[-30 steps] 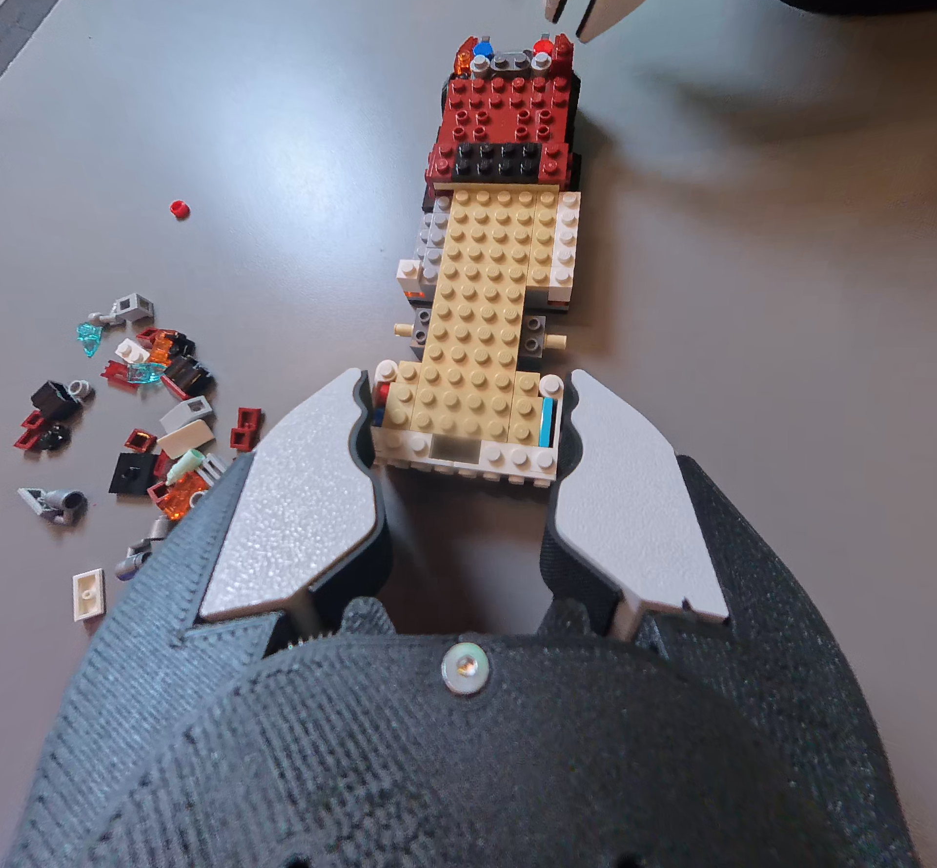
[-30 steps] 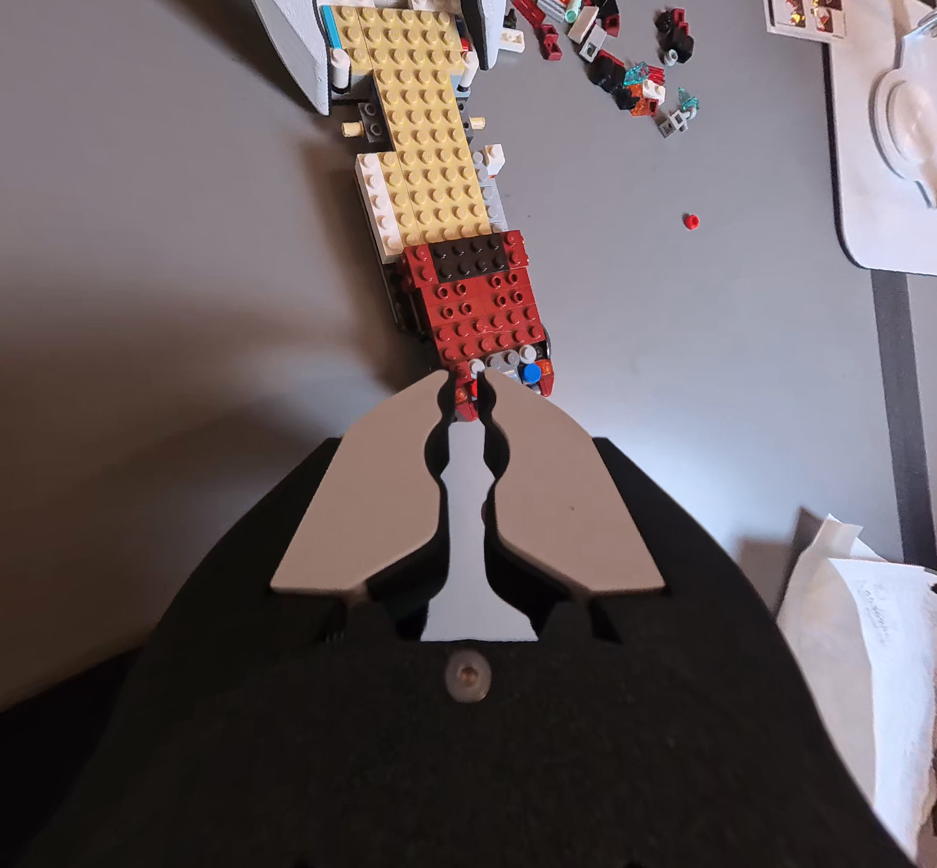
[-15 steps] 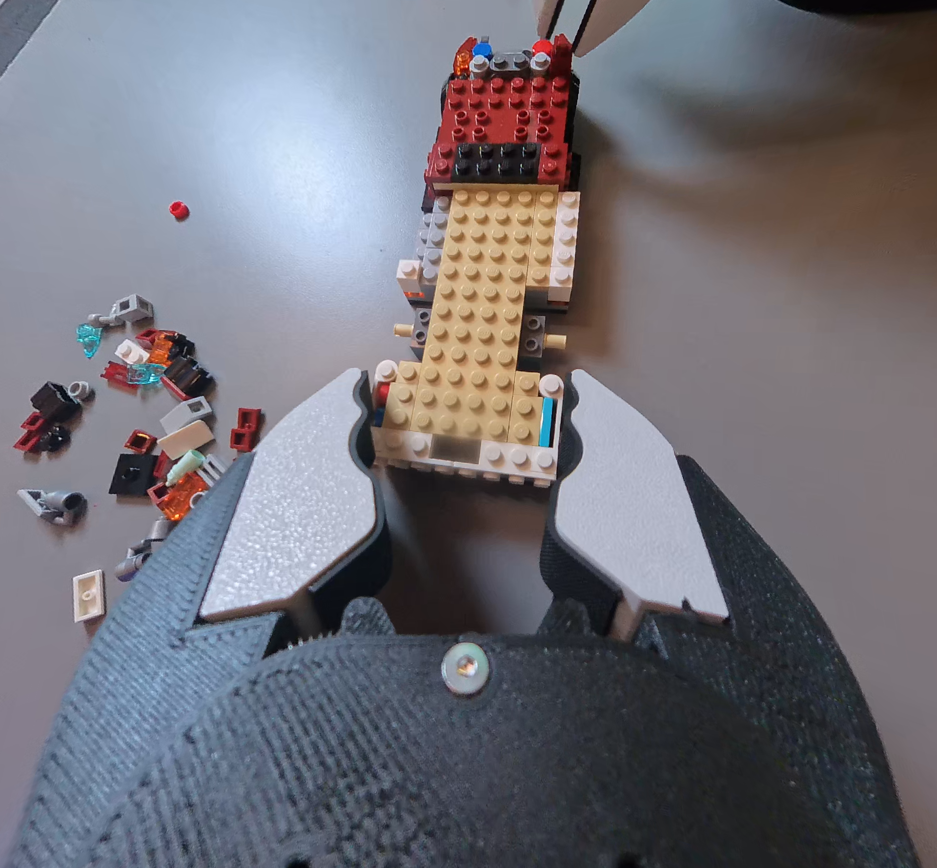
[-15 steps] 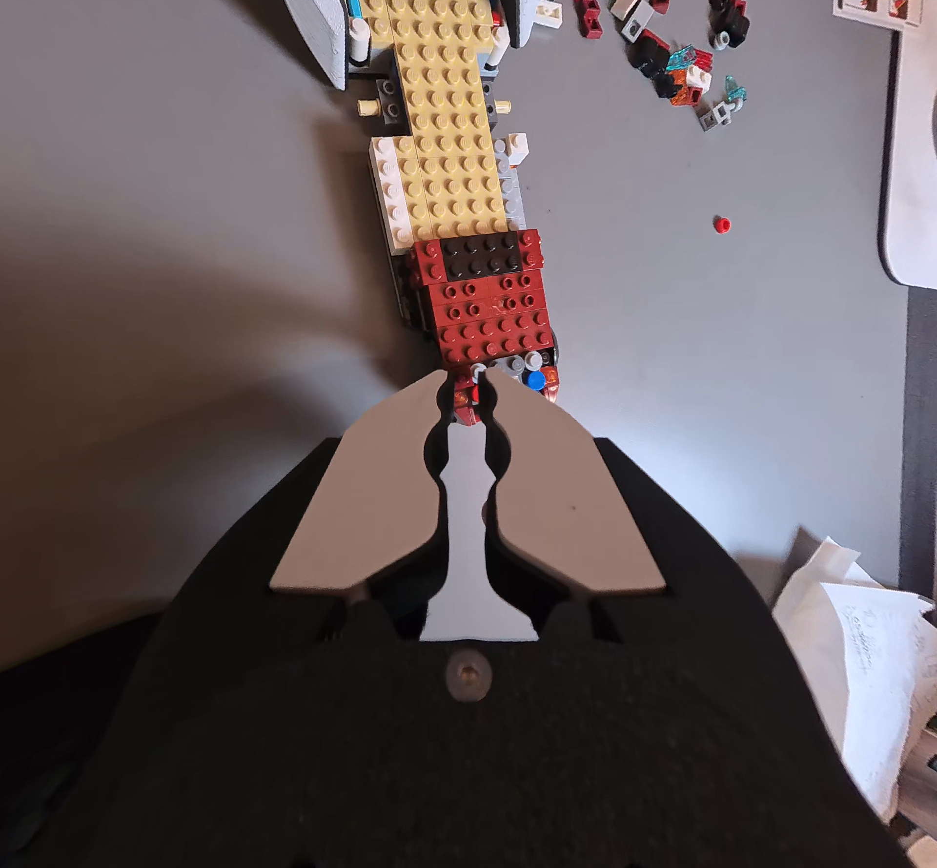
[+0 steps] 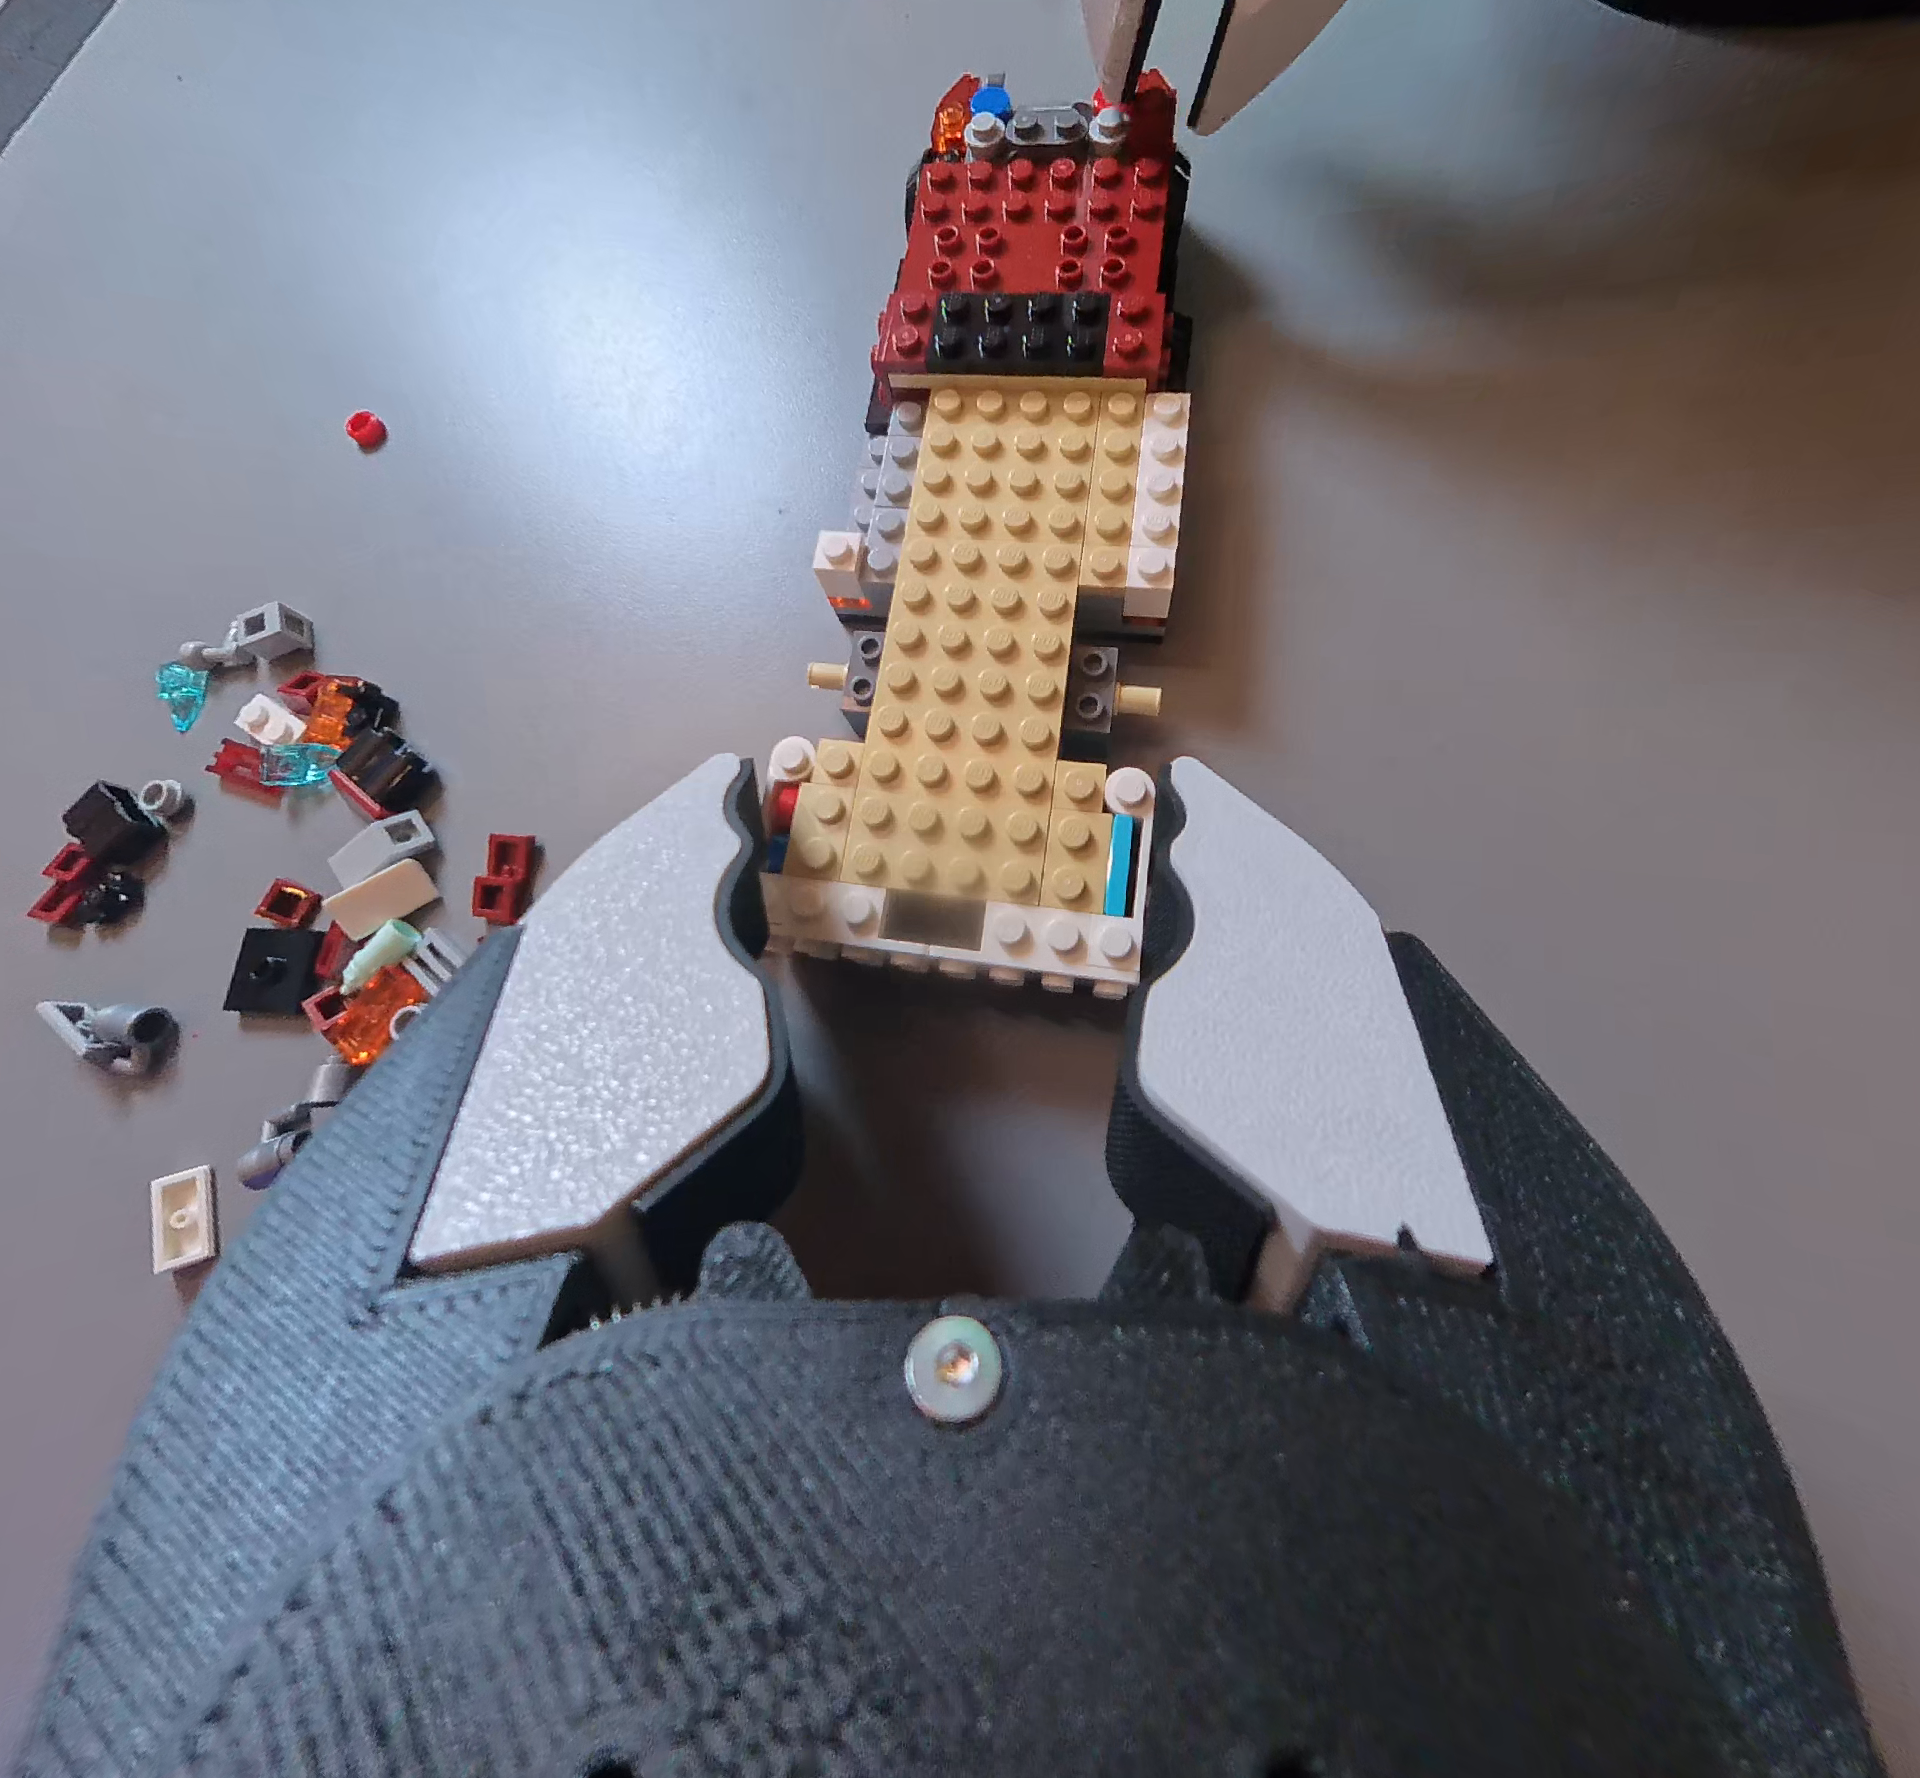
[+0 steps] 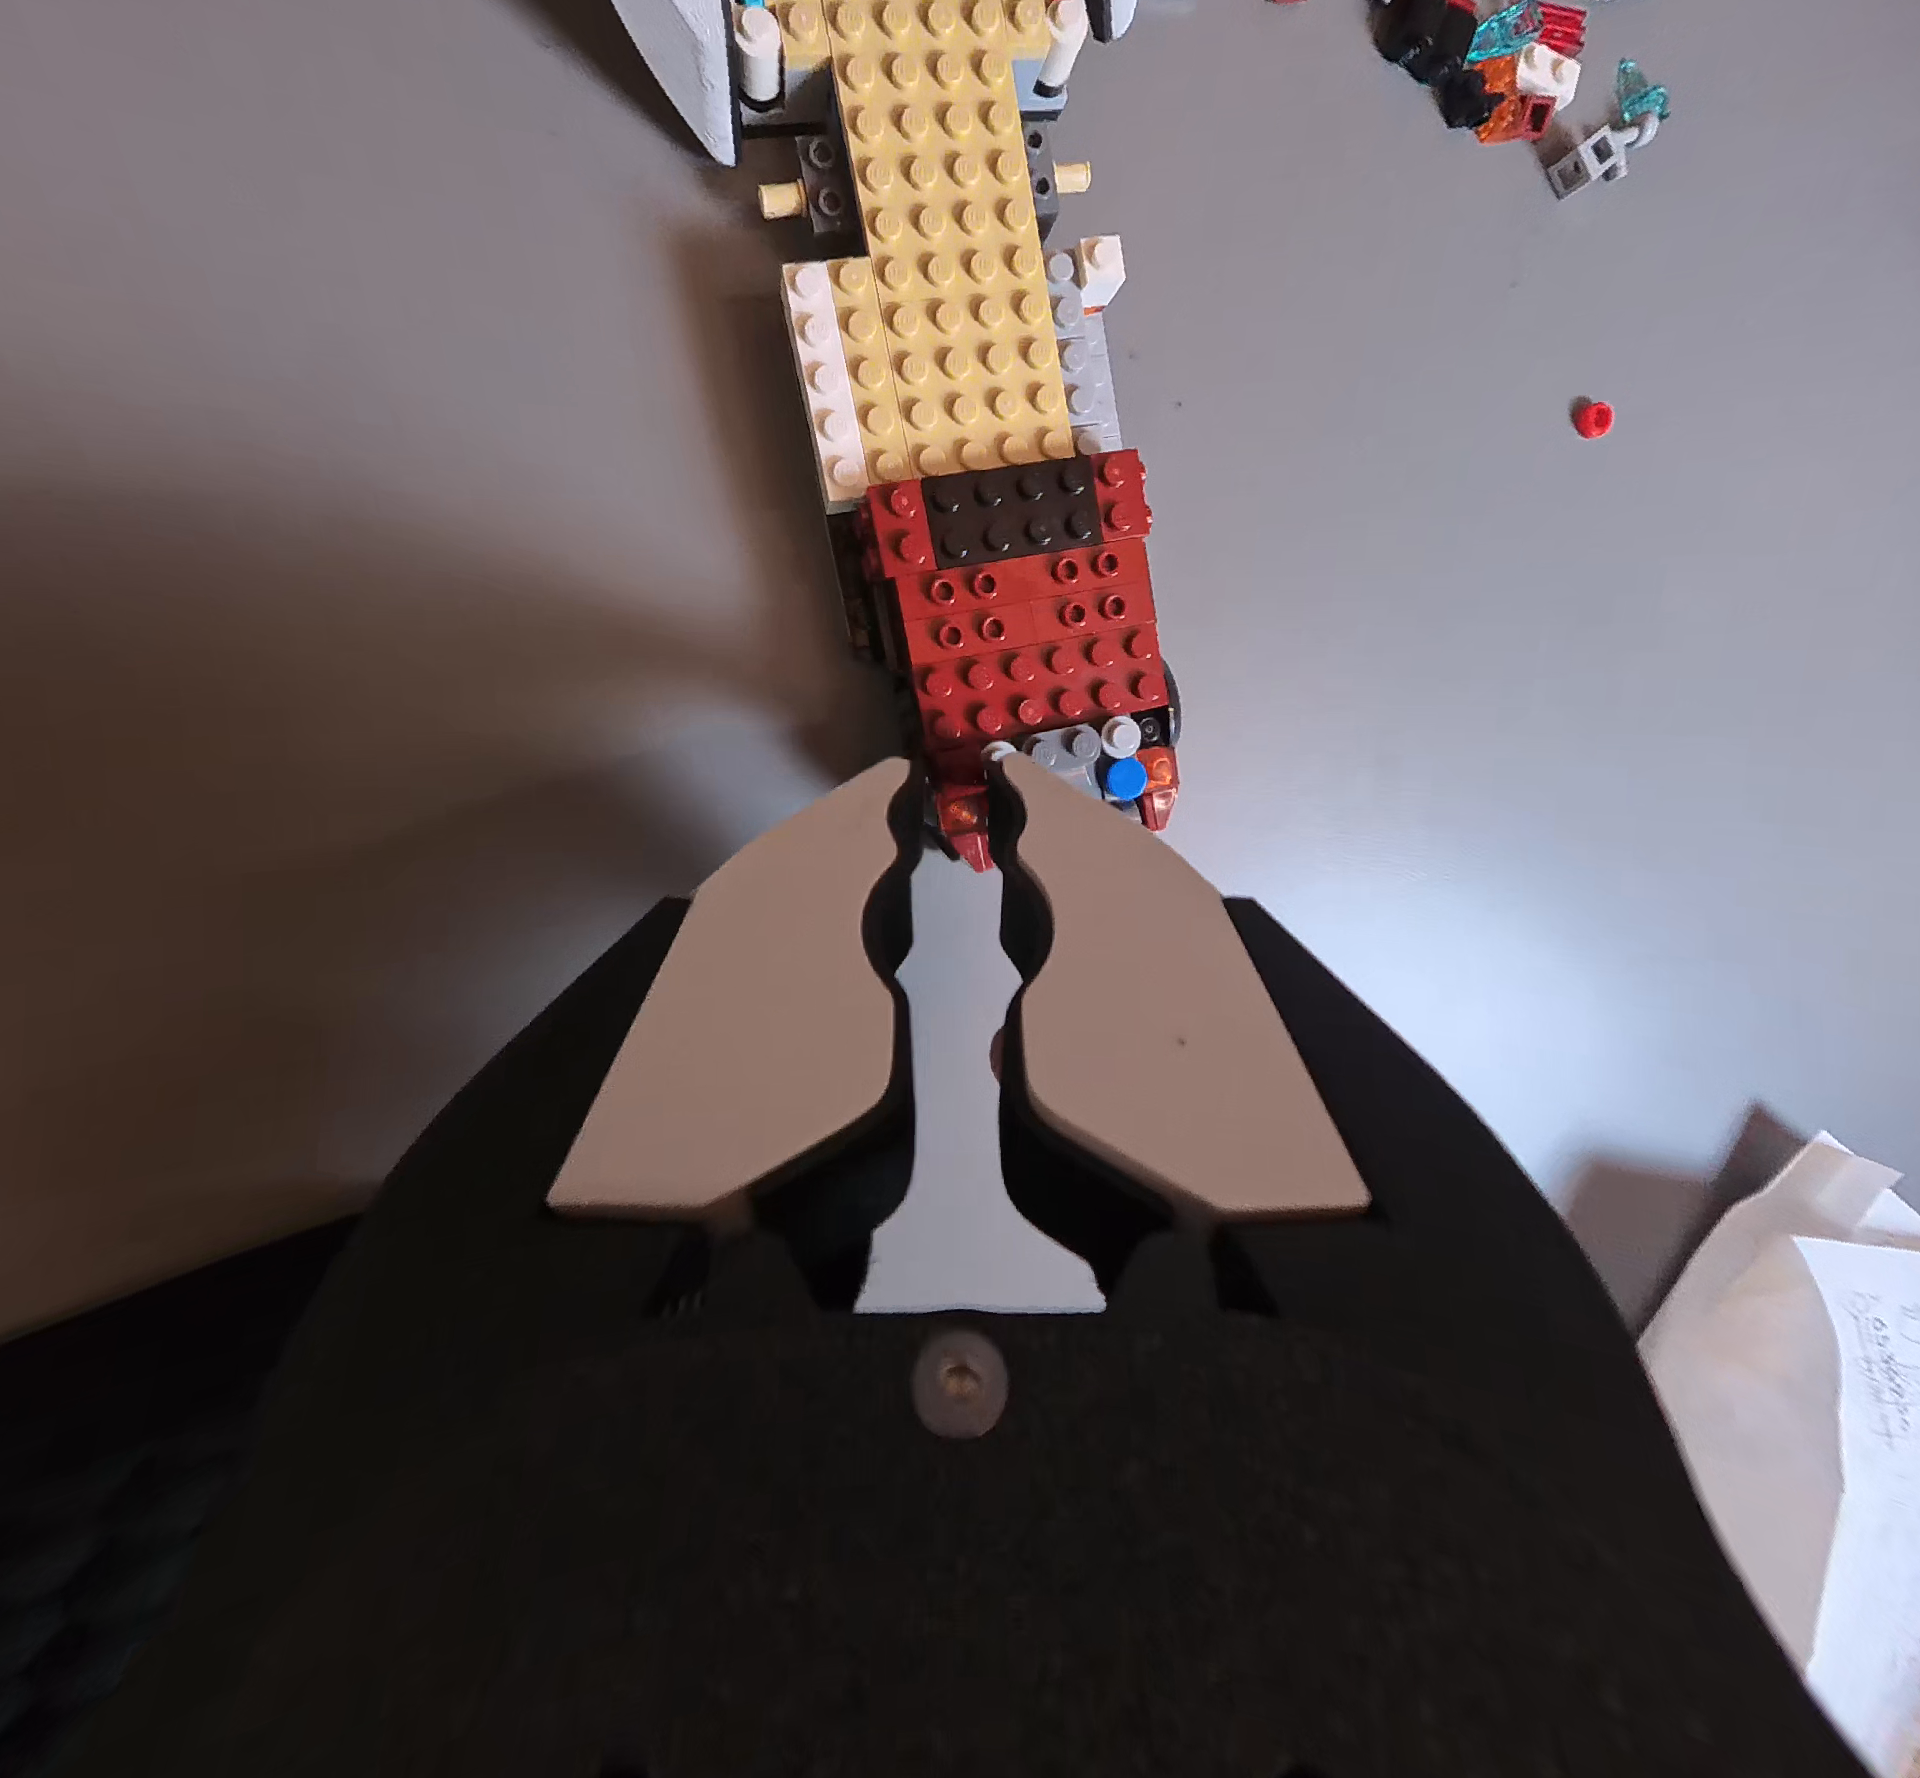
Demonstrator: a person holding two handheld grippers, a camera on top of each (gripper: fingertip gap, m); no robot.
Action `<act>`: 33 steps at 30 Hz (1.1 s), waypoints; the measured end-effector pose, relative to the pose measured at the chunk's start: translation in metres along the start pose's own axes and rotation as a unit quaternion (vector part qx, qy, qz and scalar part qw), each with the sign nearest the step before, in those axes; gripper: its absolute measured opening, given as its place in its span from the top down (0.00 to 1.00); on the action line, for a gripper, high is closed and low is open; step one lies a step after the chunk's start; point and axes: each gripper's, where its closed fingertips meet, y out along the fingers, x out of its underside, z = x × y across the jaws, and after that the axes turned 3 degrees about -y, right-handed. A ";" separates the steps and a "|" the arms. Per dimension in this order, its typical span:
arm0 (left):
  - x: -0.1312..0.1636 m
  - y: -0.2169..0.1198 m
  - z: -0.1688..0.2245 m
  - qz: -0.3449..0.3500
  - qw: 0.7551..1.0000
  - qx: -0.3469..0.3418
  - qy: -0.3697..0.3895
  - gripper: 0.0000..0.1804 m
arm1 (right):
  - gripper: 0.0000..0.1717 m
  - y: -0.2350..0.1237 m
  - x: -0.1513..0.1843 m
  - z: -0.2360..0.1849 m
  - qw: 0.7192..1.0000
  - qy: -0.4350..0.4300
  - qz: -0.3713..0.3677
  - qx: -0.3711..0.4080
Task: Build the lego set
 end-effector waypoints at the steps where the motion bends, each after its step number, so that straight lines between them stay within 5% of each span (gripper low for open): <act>1: 0.000 0.000 0.000 0.000 1.000 0.000 0.000 0.60 | 0.94 0.000 -0.001 0.000 1.000 0.003 0.000 0.000; 20: 0.000 0.000 0.001 -0.005 1.000 -0.009 0.002 0.60 | 0.95 0.002 0.001 0.004 0.991 0.132 -0.012 0.030; 33: 0.000 0.001 0.001 -0.004 1.000 -0.005 0.001 0.60 | 0.95 -0.001 -0.002 0.002 0.998 0.051 -0.005 0.033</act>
